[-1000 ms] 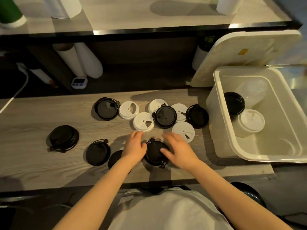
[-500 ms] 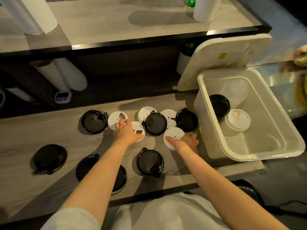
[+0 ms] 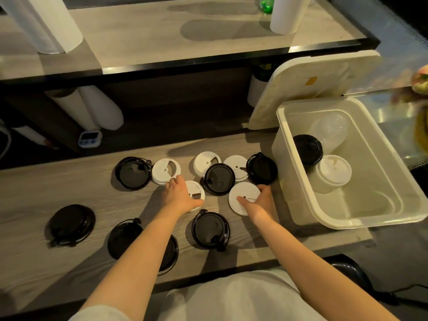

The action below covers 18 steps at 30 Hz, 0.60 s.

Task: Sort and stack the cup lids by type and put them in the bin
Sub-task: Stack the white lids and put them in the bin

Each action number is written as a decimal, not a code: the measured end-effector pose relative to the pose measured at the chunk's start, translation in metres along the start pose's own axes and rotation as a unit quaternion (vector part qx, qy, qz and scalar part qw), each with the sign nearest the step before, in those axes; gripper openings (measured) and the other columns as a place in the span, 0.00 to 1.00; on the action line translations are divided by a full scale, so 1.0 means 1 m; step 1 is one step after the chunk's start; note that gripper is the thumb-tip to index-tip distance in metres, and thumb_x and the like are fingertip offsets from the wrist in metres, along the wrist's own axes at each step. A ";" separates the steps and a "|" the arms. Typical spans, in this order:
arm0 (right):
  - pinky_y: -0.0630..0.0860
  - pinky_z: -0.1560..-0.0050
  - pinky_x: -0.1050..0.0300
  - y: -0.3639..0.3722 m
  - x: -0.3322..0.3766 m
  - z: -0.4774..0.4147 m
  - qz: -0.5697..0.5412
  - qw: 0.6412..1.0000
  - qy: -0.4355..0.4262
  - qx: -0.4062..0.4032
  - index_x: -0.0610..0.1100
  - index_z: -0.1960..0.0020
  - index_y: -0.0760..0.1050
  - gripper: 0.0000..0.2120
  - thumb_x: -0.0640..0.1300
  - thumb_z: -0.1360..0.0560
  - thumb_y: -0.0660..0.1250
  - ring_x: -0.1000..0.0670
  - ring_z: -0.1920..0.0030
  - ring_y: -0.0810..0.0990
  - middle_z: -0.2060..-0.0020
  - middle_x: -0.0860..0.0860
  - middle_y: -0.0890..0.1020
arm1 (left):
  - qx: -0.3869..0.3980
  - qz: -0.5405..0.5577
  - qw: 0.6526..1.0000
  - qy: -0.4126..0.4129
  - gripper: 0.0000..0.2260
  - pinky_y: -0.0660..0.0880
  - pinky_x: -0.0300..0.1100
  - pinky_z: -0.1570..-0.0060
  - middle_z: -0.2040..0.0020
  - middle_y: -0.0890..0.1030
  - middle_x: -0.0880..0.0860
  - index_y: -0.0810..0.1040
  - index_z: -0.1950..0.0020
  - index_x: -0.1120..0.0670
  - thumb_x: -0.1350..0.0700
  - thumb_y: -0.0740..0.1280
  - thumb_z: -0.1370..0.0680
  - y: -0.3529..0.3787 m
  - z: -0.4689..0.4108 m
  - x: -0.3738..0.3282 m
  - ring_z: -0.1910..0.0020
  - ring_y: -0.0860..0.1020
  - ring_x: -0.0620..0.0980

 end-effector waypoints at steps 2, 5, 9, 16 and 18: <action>0.69 0.37 0.49 0.004 0.001 -0.001 0.010 0.999 -0.001 0.036 0.45 0.28 0.61 0.31 0.39 0.27 0.70 0.41 0.32 0.67 0.30 0.43 0.64 | -0.006 0.018 1.000 0.008 0.38 0.69 0.48 0.41 0.34 0.63 0.58 0.60 0.33 0.58 0.46 0.74 0.34 -0.001 0.006 -0.001 0.35 0.66 0.58; 0.70 0.39 0.47 0.000 0.011 0.004 -0.009 0.998 -0.018 0.061 0.46 0.28 0.61 0.25 0.38 0.23 0.64 0.40 0.33 0.67 0.31 0.42 0.66 | -0.027 0.067 0.997 -0.004 0.39 0.69 0.47 0.40 0.34 0.60 0.57 0.59 0.30 0.58 0.47 0.74 0.34 -0.006 0.015 0.001 0.35 0.67 0.58; 0.73 0.51 0.55 -0.014 0.031 0.024 -0.131 0.985 -0.035 0.103 0.46 0.31 0.65 0.21 0.36 0.22 0.62 0.46 0.42 0.72 0.38 0.45 0.71 | -0.065 0.202 0.977 -0.038 0.37 0.68 0.48 0.39 0.33 0.61 0.57 0.60 0.30 0.57 0.48 0.74 0.33 -0.019 0.031 -0.002 0.35 0.66 0.58; 0.76 0.52 0.56 -0.044 0.078 0.053 -0.292 0.930 -0.109 0.194 0.51 0.38 0.70 0.19 0.39 0.27 0.65 0.48 0.45 0.77 0.44 0.48 0.77 | -0.085 0.401 0.912 0.003 0.32 0.66 0.43 0.50 0.41 0.69 0.53 0.63 0.33 0.56 0.52 0.74 0.31 -0.050 0.060 -0.057 0.46 0.67 0.48; 0.76 0.54 0.59 -0.060 0.090 0.059 -0.300 0.924 -0.143 0.191 0.52 0.40 0.70 0.18 0.40 0.27 0.67 0.51 0.47 0.78 0.46 0.50 0.77 | -0.085 0.444 0.892 0.006 0.30 0.67 0.42 0.51 0.43 0.68 0.50 0.63 0.34 0.54 0.52 0.74 0.30 -0.058 0.068 -0.074 0.45 0.68 0.47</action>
Point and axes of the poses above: each hand's wrist, its own z-axis away from the middle knuckle, its own y-axis out of the palm, x = y × z, the point moved 5 cm from there along -z, towards the middle knuckle
